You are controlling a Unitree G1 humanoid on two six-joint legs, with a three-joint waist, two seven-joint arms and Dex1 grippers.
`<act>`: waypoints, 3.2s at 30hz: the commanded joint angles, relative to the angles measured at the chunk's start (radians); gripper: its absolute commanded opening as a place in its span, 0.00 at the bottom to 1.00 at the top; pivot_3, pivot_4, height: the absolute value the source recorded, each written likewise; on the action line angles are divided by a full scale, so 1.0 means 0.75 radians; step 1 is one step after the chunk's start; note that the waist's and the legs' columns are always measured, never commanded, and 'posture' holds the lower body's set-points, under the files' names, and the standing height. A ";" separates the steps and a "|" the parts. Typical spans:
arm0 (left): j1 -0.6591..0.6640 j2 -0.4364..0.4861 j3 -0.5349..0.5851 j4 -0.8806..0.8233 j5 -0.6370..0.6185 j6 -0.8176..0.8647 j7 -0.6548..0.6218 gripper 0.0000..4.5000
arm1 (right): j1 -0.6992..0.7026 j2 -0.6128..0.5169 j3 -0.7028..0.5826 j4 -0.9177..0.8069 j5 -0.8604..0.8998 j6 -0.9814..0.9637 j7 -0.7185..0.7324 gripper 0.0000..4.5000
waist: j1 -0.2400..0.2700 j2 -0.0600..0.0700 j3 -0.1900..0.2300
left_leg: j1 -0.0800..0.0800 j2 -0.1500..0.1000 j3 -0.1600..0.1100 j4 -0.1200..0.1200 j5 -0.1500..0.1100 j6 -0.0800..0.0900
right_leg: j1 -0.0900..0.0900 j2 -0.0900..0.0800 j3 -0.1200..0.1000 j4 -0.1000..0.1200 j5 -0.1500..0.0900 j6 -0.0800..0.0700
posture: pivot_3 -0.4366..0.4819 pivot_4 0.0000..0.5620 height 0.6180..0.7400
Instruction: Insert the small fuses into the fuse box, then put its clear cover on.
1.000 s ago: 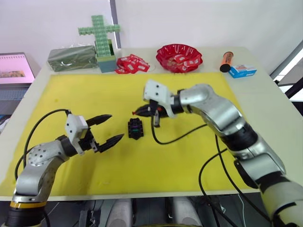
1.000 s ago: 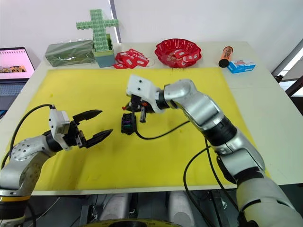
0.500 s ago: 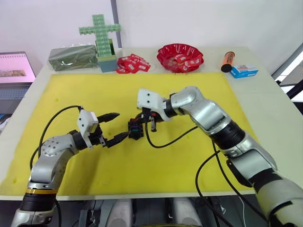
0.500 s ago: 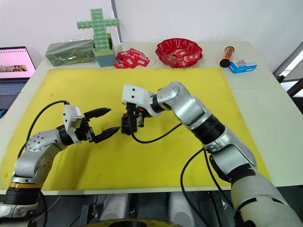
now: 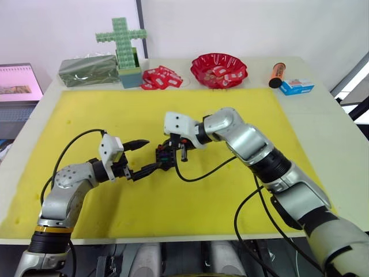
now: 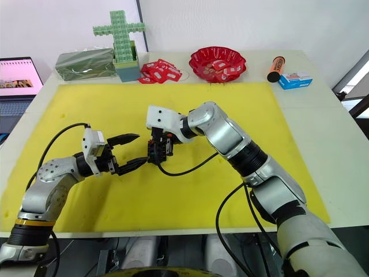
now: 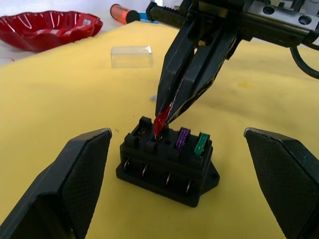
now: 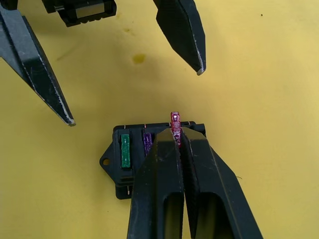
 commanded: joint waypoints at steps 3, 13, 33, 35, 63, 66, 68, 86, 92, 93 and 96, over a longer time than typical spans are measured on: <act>-0.018 0.014 0.036 -0.012 0.005 -0.023 -0.010 1.00 | -0.027 0.021 -0.028 0.008 -0.026 -0.042 0.020 0.01 | 0.001 0.000 0.000 | 0.000 0.000 0.000 0.000 0.000 0.000 | 0.000 0.000 0.000 0.000 0.000 0.000 | 0.48 0.27 1.00; -0.006 0.011 0.042 -0.015 0.016 -0.032 -0.009 1.00 | -0.024 0.024 -0.038 0.060 -0.054 -0.079 0.034 0.01 | 0.000 0.000 0.000 | 0.000 0.000 0.000 0.000 0.000 0.000 | 0.000 0.000 0.000 0.001 0.000 0.000 | 0.48 0.27 1.00; -0.017 0.020 0.046 0.009 0.023 -0.057 -0.012 1.00 | -0.054 0.031 -0.064 0.076 -0.058 -0.069 0.055 0.01 | 0.000 0.000 0.000 | 0.000 0.000 0.000 0.000 0.000 0.000 | 0.000 0.000 0.000 0.001 0.000 0.000 | 0.48 0.27 1.00; -0.018 0.020 0.047 0.009 0.024 -0.058 -0.011 1.00 | -0.051 0.030 -0.060 0.077 -0.064 -0.073 0.058 0.01 | 0.000 0.000 0.000 | 0.000 0.000 0.000 0.000 0.000 0.000 | 0.000 0.000 0.000 0.001 0.000 0.000 | 0.48 0.27 1.00; -0.022 0.018 0.042 0.005 0.053 -0.055 -0.007 1.00 | -0.011 0.044 -0.015 0.088 -0.124 -0.094 0.093 0.01 | 0.000 0.000 0.000 | 0.000 0.000 0.000 0.000 0.000 0.000 | 0.000 0.000 0.000 0.001 0.000 0.000 | 0.48 0.27 1.00; -0.023 0.020 0.042 0.003 0.053 -0.053 -0.007 1.00 | -0.016 0.048 -0.018 0.103 -0.136 -0.104 0.092 0.01 | 0.000 0.000 0.000 | 0.000 0.000 0.000 0.000 0.000 0.000 | 0.000 0.000 0.000 0.001 0.000 0.000 | 0.48 0.27 1.00; -0.025 0.020 0.042 0.003 0.054 -0.052 -0.006 1.00 | -0.021 0.052 -0.020 0.118 -0.142 -0.111 0.088 0.01 | 0.000 0.000 0.000 | 0.000 0.000 0.000 0.000 0.000 0.000 | 0.000 0.000 0.000 0.001 0.000 0.000 | 0.48 0.27 1.00; -0.030 0.022 0.038 -0.004 0.063 -0.046 -0.007 1.00 | -0.039 0.080 -0.040 0.183 -0.153 -0.158 0.083 0.01 | -0.002 0.000 0.000 | 0.001 0.000 0.000 0.000 0.000 0.000 | 0.000 0.000 0.000 0.002 0.000 0.000 | 0.48 0.27 1.00; -0.042 0.025 0.039 0.007 0.066 -0.047 -0.012 1.00 | -0.037 0.088 -0.059 0.180 -0.141 -0.163 0.080 0.01 | -0.002 0.000 0.000 | 0.001 0.000 0.000 0.000 0.000 0.000 | 0.000 0.000 0.000 0.002 0.000 0.000 | 0.48 0.27 1.00; -0.043 0.025 0.038 0.009 0.066 -0.048 -0.014 1.00 | -0.037 0.088 -0.060 0.180 -0.140 -0.162 0.081 0.01 | -0.002 0.000 0.000 | 0.001 0.000 0.000 0.000 0.000 0.000 | 0.000 0.000 0.000 0.002 0.000 0.000 | 0.48 0.27 1.00; -0.048 0.025 0.038 0.013 0.068 -0.049 -0.016 1.00 | -0.032 0.085 -0.061 0.178 -0.140 -0.166 0.082 0.01 | -0.002 0.000 0.000 | 0.001 0.000 0.000 0.000 0.000 0.000 | 0.000 0.000 0.000 0.002 0.000 0.000 | 0.48 0.27 1.00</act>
